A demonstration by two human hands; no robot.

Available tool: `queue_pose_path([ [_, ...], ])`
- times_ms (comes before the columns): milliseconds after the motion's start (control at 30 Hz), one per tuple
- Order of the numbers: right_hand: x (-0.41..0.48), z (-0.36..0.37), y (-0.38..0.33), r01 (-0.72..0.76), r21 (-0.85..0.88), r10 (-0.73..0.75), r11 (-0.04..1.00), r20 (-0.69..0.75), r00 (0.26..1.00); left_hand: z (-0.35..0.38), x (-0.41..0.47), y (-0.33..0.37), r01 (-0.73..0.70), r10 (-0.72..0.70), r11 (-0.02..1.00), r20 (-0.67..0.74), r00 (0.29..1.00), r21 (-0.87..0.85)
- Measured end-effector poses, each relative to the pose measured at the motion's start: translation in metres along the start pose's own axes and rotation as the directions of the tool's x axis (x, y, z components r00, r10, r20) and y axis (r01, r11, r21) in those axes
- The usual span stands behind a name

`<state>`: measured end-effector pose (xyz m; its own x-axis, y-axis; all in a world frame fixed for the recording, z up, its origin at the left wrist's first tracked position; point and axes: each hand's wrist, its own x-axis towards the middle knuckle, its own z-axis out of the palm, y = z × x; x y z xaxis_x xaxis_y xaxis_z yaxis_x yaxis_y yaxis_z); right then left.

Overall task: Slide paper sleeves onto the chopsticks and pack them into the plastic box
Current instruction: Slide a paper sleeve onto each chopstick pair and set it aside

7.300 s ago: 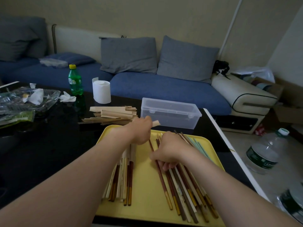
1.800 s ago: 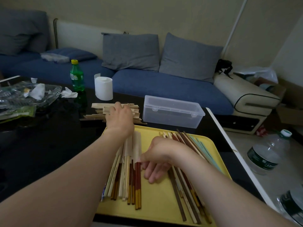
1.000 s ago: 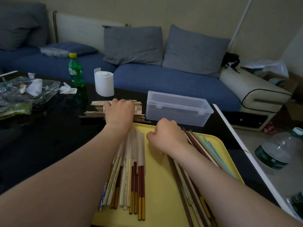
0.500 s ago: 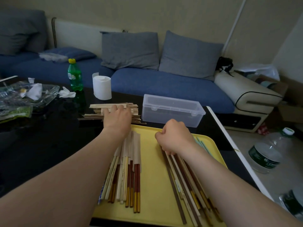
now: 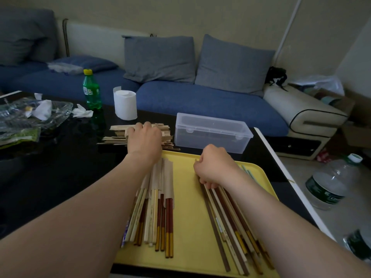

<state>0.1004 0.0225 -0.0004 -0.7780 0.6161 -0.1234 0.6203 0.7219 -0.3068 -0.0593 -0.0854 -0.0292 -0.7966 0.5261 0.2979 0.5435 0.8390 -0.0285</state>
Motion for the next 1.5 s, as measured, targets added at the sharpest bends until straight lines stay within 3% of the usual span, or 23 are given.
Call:
queue_pose_path([
  [167, -0.01, -0.013, 0.003, -0.085, -0.042, 0.091, 0.996, 0.177, 0.98, -0.019, -0.006, 0.007, 0.0, -0.026, 0.979, -0.126, 0.992, -0.203],
  [300, -0.017, -0.018, 0.003, -0.156, -0.051, 0.164, 0.986, 0.321, 0.933, -0.03, -0.013, 0.018, 0.064, -0.083, 0.896, -0.024, 0.996, -0.44],
  [433, -0.031, -0.02, 0.002, -0.191, -0.078, 0.206, 0.978, 0.442, 0.873, -0.033, -0.015, 0.029, 0.132, -0.051, 0.725, 0.139, 0.989, -0.676],
  [533, -0.039, -0.015, 0.0, -0.217, -0.088, 0.234, 0.972, 0.448, 0.863, -0.034, -0.021, 0.034, 0.106, 0.079, 0.688, 0.219, 0.972, -0.717],
  [733, -0.051, -0.014, -0.009, -0.203, -0.024, 0.188, 0.979, 0.493, 0.849, -0.033, -0.029, 0.037, -0.028, 0.264, 0.764, 0.273, 0.925, -0.645],
  [833, -0.057, -0.026, -0.004, -0.176, 0.146, 0.104, 0.973, 0.405, 0.908, -0.029, -0.028, 0.036, -0.054, 0.253, 0.781, 0.236, 0.938, -0.622],
  [967, -0.057, -0.041, 0.007, -0.15, 0.37, 0.116, 0.917, 0.112, 0.987, -0.026, -0.028, 0.035, -0.031, 0.157, 0.865, 0.211, 0.965, -0.501],
  [1100, -0.054, -0.043, 0.017, -0.023, 0.279, 0.039, 0.96, -0.051, 0.998, -0.026, -0.028, 0.039, -0.018, 0.108, 0.943, 0.254, 0.961, -0.332],
  [1333, -0.05, -0.044, 0.033, -0.058, 0.051, 0.059, 0.997, -0.03, 0.998, -0.031, -0.029, 0.036, -0.008, 0.099, 0.953, 0.289, 0.952, -0.302],
  [1500, -0.051, -0.048, 0.038, -0.095, -0.009, 0.095, 0.995, -0.055, 0.994, -0.032, -0.03, 0.037, -0.045, 0.143, 0.95, 0.304, 0.942, -0.308],
])
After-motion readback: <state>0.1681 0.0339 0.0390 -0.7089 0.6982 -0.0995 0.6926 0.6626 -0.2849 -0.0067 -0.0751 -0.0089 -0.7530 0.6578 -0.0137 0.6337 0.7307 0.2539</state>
